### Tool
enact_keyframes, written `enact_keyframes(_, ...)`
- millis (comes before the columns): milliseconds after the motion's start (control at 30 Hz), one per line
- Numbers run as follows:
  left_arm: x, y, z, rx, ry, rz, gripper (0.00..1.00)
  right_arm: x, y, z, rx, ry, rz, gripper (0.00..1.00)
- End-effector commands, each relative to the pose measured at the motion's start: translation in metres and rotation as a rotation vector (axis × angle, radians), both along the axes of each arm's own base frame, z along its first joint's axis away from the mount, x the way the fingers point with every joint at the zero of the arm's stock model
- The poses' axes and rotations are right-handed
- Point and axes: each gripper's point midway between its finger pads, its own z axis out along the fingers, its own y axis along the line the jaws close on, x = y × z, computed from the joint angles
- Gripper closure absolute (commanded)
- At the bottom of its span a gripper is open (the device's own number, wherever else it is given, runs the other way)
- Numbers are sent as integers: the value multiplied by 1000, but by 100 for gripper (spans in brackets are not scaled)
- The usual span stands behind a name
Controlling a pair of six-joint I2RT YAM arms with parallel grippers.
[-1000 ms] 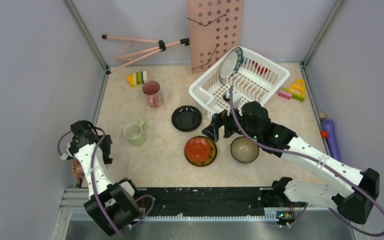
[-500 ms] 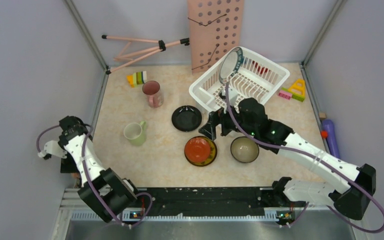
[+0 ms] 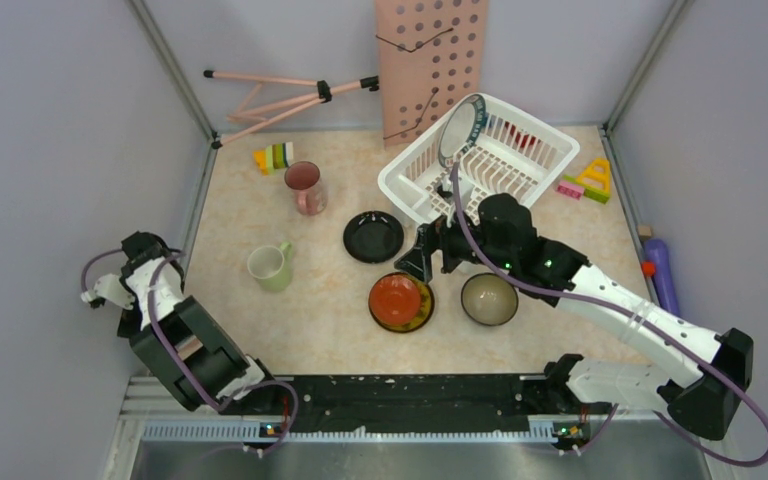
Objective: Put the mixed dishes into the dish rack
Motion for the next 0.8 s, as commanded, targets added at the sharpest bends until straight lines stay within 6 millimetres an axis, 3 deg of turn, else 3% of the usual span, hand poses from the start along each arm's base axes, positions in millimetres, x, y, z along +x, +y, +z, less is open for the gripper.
enact_keyframes(0,11,18,-7,72,-46,0,2,-1,4,33,79,-42,24,8)
enact_keyframes(333,6,5,-47,-2,-38,58,3,-6,-3,34,88,-52,15,8)
enact_keyframes(400,-3,3,-49,13,-13,101,16,-6,-5,33,82,-52,9,8)
enact_keyframes(500,-6,0,-49,6,-12,140,49,-5,-8,31,75,-57,-3,8)
enact_keyframes(533,-2,-1,-47,-3,-34,130,65,-5,-9,31,73,-59,-7,8)
enact_keyframes(567,2,-1,-43,-4,-60,121,94,-5,-10,30,71,-62,-11,8)
enact_keyframes(600,6,-4,-38,-11,-89,113,100,-4,-10,30,69,-63,-14,8)
enact_keyframes(767,36,-42,-13,-126,-276,3,100,1,-13,28,61,-68,-46,8)
